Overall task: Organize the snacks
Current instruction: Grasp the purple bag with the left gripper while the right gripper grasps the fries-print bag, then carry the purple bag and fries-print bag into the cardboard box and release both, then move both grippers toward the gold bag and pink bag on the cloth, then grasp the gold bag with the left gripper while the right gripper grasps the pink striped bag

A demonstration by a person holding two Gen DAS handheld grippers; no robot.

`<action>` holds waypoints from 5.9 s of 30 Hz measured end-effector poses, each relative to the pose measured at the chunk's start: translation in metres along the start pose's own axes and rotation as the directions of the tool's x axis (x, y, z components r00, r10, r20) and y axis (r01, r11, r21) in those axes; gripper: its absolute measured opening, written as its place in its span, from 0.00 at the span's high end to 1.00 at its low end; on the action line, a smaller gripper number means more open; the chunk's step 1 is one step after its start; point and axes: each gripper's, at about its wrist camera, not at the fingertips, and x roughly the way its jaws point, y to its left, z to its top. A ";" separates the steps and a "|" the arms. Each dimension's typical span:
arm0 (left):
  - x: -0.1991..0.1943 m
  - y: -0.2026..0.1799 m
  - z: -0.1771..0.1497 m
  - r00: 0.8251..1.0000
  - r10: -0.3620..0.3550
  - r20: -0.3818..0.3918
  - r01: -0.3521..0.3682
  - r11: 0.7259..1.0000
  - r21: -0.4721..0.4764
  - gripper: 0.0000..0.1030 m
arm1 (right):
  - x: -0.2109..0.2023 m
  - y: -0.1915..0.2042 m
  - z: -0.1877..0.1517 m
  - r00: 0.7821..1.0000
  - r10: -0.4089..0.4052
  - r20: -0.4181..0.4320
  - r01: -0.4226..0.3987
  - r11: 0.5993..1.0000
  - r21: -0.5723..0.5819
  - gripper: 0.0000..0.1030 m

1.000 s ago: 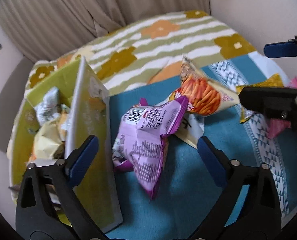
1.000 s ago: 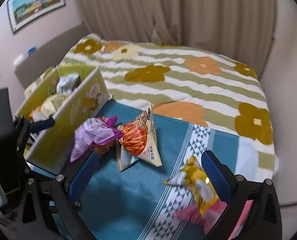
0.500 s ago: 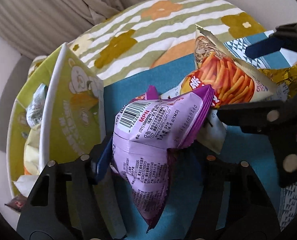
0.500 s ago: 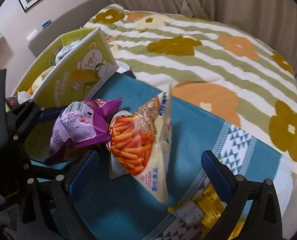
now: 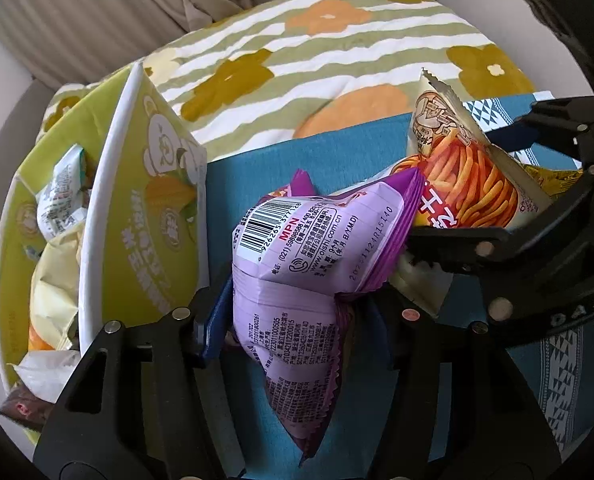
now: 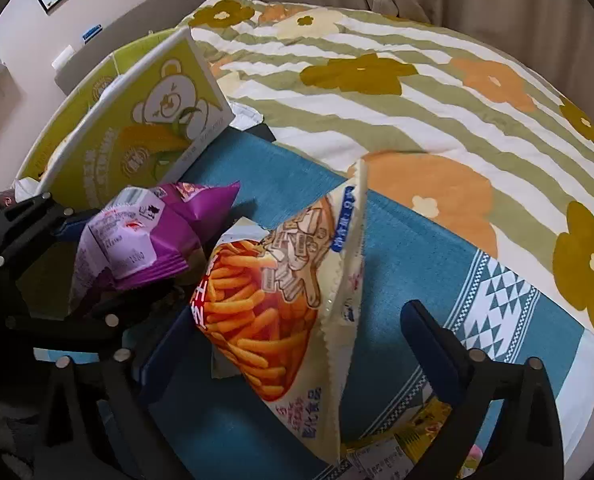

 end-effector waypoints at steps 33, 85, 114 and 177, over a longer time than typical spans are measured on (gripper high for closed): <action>-0.175 0.025 -0.047 0.954 -0.005 0.299 0.021 0.998 -0.051 0.48 | -0.159 0.049 -0.072 0.957 -0.202 0.209 0.166 0.970 0.179 0.46; -0.108 0.325 -0.024 0.960 -0.090 0.264 0.126 0.984 -0.123 0.00 | -0.066 0.208 0.156 0.942 -0.266 0.204 0.174 0.908 0.380 0.46; -0.161 0.316 -0.063 0.945 -0.029 0.327 0.089 0.981 -0.170 0.00 | -0.106 0.250 0.126 0.890 -0.315 0.330 0.203 0.921 0.333 0.01; -0.040 -0.197 0.056 0.889 -0.448 -0.090 0.320 0.469 0.824 0.12 | -0.134 0.011 -0.190 0.773 -0.634 0.011 0.427 0.533 0.730 0.01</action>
